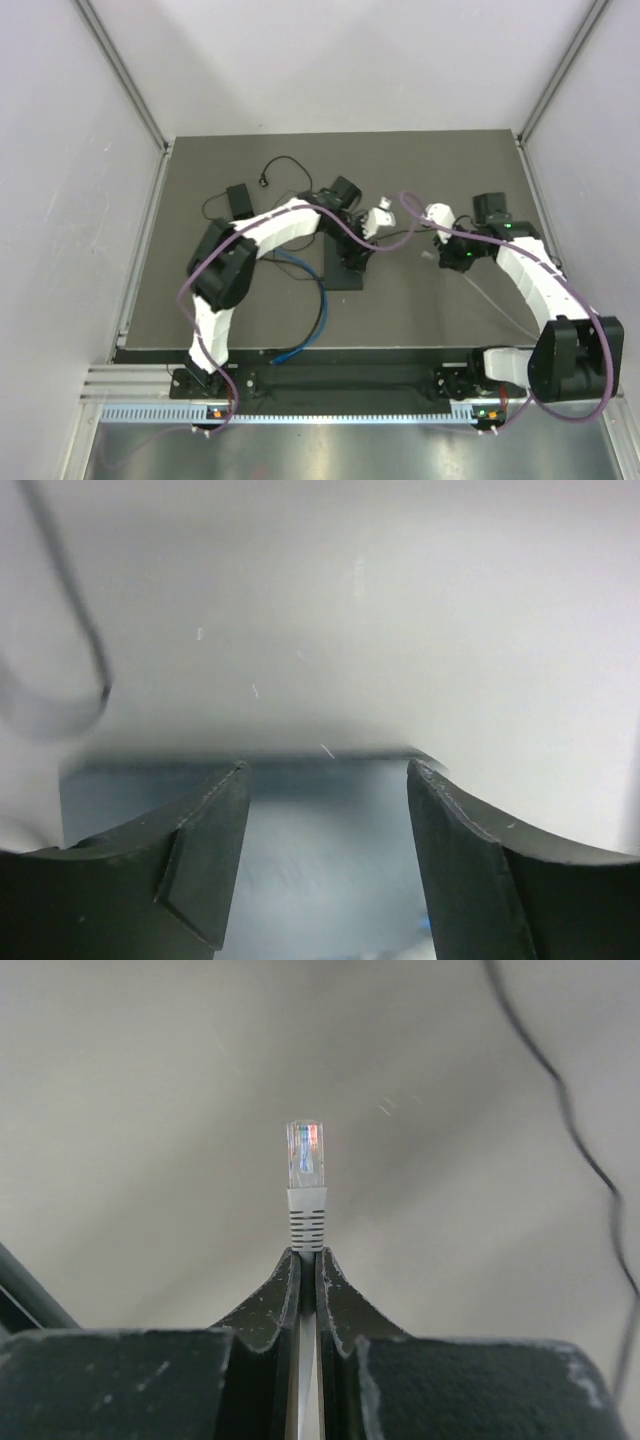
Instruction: Insert the plug into the switch port
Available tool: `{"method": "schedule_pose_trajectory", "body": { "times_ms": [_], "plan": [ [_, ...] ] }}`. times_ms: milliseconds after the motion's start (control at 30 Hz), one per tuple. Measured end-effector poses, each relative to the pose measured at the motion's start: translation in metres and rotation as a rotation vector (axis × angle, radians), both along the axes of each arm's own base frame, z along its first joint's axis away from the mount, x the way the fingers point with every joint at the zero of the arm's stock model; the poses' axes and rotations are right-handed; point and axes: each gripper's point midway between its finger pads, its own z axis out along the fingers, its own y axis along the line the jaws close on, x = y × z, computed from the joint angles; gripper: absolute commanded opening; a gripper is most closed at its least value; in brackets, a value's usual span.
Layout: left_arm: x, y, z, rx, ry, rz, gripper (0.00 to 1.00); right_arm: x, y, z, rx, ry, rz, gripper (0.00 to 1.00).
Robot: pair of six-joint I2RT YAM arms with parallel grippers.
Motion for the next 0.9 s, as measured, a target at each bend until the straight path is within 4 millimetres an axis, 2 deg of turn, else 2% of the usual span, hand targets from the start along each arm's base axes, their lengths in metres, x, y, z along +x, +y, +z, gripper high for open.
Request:
{"method": "schedule_pose_trajectory", "body": {
  "times_ms": [100, 200, 300, 400, 567, 733, 900],
  "plan": [
    [0.0, 0.018, 0.04, -0.12, 0.098, 0.125, 0.69, 0.0, 0.019, -0.016, -0.027, 0.035, 0.041, 0.0],
    [0.015, 0.042, 0.077, -0.235, 0.147, 0.296, 0.66, 0.006, 0.034, -0.03, -0.075, 0.039, 0.07, 0.0],
    [0.037, 0.065, 0.094, -0.288, 0.195, 0.459, 0.64, 0.011, 0.048, -0.039, -0.119, 0.028, 0.11, 0.0],
    [0.058, 0.083, 0.085, -0.27, 0.233, 0.595, 0.61, 0.017, 0.065, -0.055, -0.181, 0.038, 0.165, 0.0],
    [0.077, 0.09, 0.042, -0.167, 0.325, 0.714, 0.59, 0.039, 0.084, -0.07, -0.242, 0.032, 0.201, 0.0],
    [0.083, 0.095, 0.005, -0.078, 0.4, 0.778, 0.62, 0.06, 0.09, -0.069, -0.261, -0.037, 0.18, 0.0],
    [0.095, 0.098, -0.005, -0.066, 0.445, 0.835, 0.66, 0.074, 0.1, -0.065, -0.246, -0.12, 0.17, 0.0]
  ]
}}
